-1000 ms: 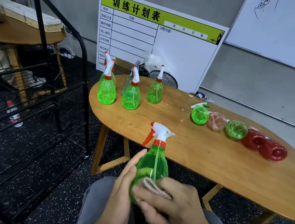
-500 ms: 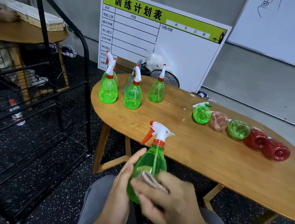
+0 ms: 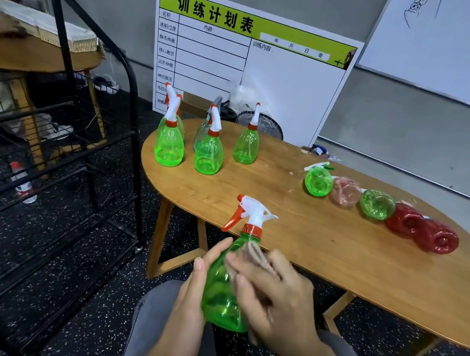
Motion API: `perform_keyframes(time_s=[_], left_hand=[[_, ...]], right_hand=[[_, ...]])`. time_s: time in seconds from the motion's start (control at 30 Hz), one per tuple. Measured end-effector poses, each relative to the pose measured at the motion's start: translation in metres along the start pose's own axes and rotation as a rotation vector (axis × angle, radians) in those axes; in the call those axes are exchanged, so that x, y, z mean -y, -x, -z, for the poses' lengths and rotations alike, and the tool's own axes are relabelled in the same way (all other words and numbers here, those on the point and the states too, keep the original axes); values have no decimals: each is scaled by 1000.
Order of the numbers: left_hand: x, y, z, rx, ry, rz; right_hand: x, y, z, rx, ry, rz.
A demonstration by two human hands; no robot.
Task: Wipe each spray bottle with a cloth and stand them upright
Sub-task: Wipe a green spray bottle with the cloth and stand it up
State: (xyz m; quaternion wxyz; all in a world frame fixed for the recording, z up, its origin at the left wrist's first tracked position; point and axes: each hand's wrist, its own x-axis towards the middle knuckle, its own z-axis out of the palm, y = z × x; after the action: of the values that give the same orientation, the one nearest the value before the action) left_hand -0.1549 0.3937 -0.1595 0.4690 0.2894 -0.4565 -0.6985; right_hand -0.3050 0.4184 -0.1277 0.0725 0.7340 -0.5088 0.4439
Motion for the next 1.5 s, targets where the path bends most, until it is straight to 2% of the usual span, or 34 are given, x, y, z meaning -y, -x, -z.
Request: perform_keyframes(time_s=[0.13, 0.23, 0.3, 0.43, 0.5, 0.67, 0.83, 0.97, 1.13, 1.23, 1.33, 1.43, 1.5], left_hand=[[-3, 1, 1, -7, 56, 53], [-6, 2, 0, -10, 75, 32], [-9, 5, -3, -4, 68, 13], [-13, 6, -2, 47, 21, -7], [-11, 5, -2, 83, 31, -12], [-9, 6, -5, 132, 41, 3], [-3, 3, -2, 51, 43, 14], [-5, 4, -3, 3, 0, 20], [-11, 7, -6, 51, 16, 16], [-14, 8, -8, 52, 15, 7], [-12, 7, -7, 11, 15, 7], [-10, 4, -6, -1, -1, -3], [-9, 3, -5, -3, -16, -4]], right_hand=[[7, 25, -3, 115, 171, 350], [10, 25, 3, 129, 201, 424], [11, 22, 8, 102, 131, 347], [4, 5, 18, -98, -150, -33], [-2, -11, 24, -153, -208, -164], [-10, -33, 21, -104, -226, -247], [-10, -18, 2, -72, -258, -248], [-3, -2, -1, -58, -165, -132], [6, 21, 11, 130, 96, 290], [7, 27, 16, 164, 153, 389], [4, 18, 15, 110, 48, 279], [-8, -7, 16, -57, -73, -3], [-14, -23, 15, -91, -132, -157]])
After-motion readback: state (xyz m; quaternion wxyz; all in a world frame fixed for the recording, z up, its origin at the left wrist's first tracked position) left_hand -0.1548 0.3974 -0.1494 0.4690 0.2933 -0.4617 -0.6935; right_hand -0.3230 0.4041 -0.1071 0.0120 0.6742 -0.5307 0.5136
